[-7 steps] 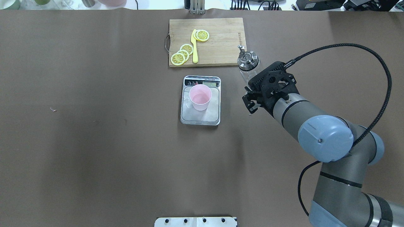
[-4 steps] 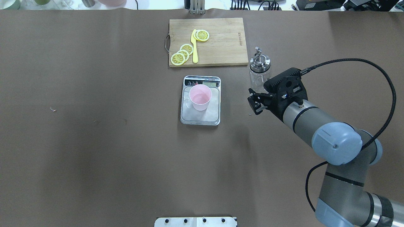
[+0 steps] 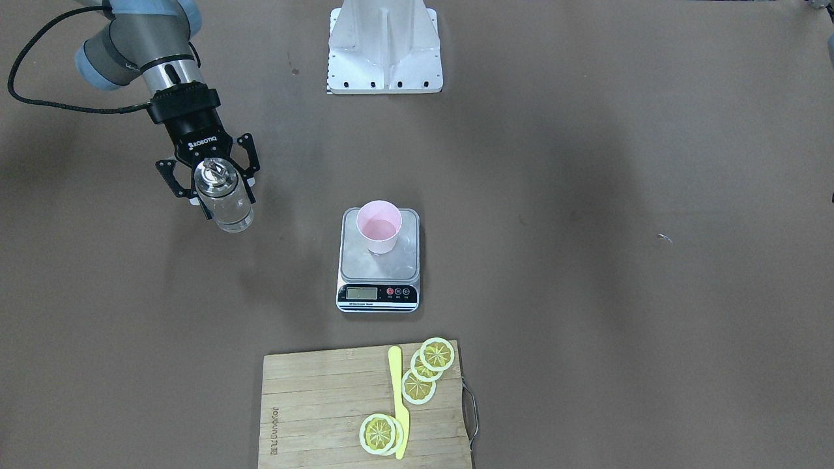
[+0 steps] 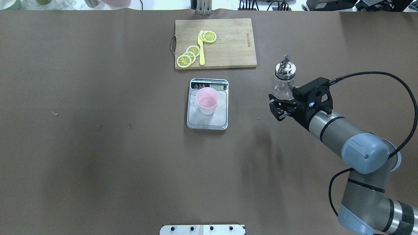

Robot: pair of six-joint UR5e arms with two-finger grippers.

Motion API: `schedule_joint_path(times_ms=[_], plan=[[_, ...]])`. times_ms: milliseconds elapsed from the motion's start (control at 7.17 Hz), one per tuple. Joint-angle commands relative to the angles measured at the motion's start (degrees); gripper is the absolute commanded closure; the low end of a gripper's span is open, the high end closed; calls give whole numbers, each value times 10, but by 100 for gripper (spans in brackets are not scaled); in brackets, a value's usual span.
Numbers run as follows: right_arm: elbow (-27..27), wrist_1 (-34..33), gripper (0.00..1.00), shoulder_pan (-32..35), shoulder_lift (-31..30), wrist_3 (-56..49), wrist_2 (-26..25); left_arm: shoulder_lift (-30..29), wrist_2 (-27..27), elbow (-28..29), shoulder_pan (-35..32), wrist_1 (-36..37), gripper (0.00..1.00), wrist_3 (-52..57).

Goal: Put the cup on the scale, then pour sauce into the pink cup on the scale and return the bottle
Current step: 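Carry the upright glass bottle with the right gripper down toward the table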

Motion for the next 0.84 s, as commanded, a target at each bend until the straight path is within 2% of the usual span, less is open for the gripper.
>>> schedule_joint_path(times_ms=[0,140,279,419,558,698], plan=[[-1,27,79,0,-17,0,-10,0,2,-6,0,0,3,-3],[-5,28,79,-2,-16,4,-17,0,3,-11,0,0,3,-5],[-19,58,79,-2,-18,4,-19,0,7,-12,0,0,3,-5],[-72,132,80,-2,-17,4,-21,0,7,-12,0,0,3,-5],[-118,175,80,-3,-10,4,-21,0,7,-12,0,1,3,-5],[-122,185,80,-3,-10,4,-21,0,7,-12,0,1,3,-5]])
